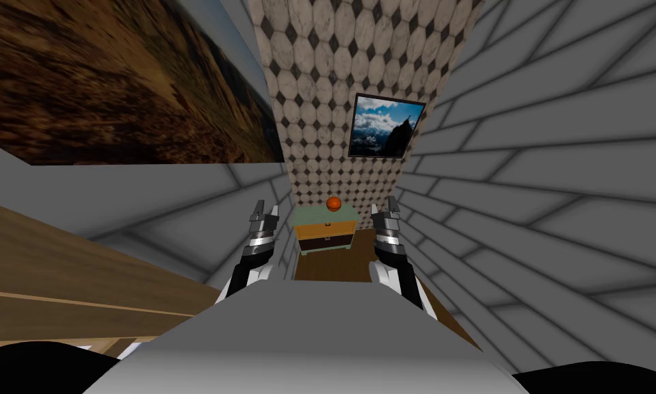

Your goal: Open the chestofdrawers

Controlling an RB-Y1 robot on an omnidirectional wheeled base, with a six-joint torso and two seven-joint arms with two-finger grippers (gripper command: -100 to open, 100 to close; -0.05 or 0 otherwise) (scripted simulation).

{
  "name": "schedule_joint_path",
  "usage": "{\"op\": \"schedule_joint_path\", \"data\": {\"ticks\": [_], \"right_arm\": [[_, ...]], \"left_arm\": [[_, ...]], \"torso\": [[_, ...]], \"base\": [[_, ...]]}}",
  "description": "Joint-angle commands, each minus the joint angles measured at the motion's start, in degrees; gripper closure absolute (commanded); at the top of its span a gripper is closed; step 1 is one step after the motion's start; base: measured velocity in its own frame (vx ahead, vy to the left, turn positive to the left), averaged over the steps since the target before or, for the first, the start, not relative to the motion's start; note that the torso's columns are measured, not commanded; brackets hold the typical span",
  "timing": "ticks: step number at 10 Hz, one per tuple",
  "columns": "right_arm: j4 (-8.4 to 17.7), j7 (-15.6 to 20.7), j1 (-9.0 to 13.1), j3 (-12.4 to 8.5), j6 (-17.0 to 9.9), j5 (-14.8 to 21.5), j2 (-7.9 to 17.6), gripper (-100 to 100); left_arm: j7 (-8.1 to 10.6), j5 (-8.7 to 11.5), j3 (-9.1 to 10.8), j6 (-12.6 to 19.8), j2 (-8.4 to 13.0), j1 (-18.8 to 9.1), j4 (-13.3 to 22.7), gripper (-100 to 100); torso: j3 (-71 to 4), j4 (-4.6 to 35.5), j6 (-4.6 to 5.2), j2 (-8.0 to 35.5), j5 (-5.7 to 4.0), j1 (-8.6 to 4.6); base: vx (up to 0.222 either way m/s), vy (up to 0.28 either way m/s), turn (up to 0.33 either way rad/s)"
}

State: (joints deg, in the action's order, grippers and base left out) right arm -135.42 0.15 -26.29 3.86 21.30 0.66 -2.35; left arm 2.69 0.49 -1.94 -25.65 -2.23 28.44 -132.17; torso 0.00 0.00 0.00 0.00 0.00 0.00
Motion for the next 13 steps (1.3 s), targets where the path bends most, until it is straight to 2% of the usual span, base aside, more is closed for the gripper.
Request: {"op": "schedule_joint_path", "data": {"ticks": [1,9,10,11,13], "right_arm": [[0.0,0.0,0.0,0.0,0.0,0.0,0.0,0],[0.0,0.0,0.0,0.0,0.0,0.0,0.0,0],[0.0,0.0,0.0,0.0,0.0,0.0,0.0,0],[0.0,0.0,0.0,0.0,0.0,0.0,0.0,0],[0.0,0.0,0.0,0.0,0.0,0.0,0.0,0]], "left_arm": [[0.0,0.0,0.0,0.0,0.0,0.0,0.0,0],[0.0,0.0,0.0,0.0,0.0,0.0,0.0,0],[-0.01,0.0,0.06,-0.5,2.4,-0.1,0.9,-100],[-0.02,0.0,0.11,-1.0,4.0,-0.2,1.8,-100],[-0.04,0.0,0.27,-2.4,7.1,-0.5,4.2,-100]], "torso": [[-4.7,2.3,0.0,2.3,0.0,0.0],[-70.7,35.4,0.0,35.4,0.0,0.0],[-79.2,39.6,0.0,39.6,0.0,0.0],[-83.2,41.5,0.0,41.5,0.0,-0.01],[-84.6,42.2,0.0,42.1,-0.02,-0.08]], "base": [[0.0,0.0,0.0],[0.0,0.0,0.0],[0.023,-0.009,-0.002],[0.036,-0.027,-0.003],[0.046,-0.039,-0.003]]}}
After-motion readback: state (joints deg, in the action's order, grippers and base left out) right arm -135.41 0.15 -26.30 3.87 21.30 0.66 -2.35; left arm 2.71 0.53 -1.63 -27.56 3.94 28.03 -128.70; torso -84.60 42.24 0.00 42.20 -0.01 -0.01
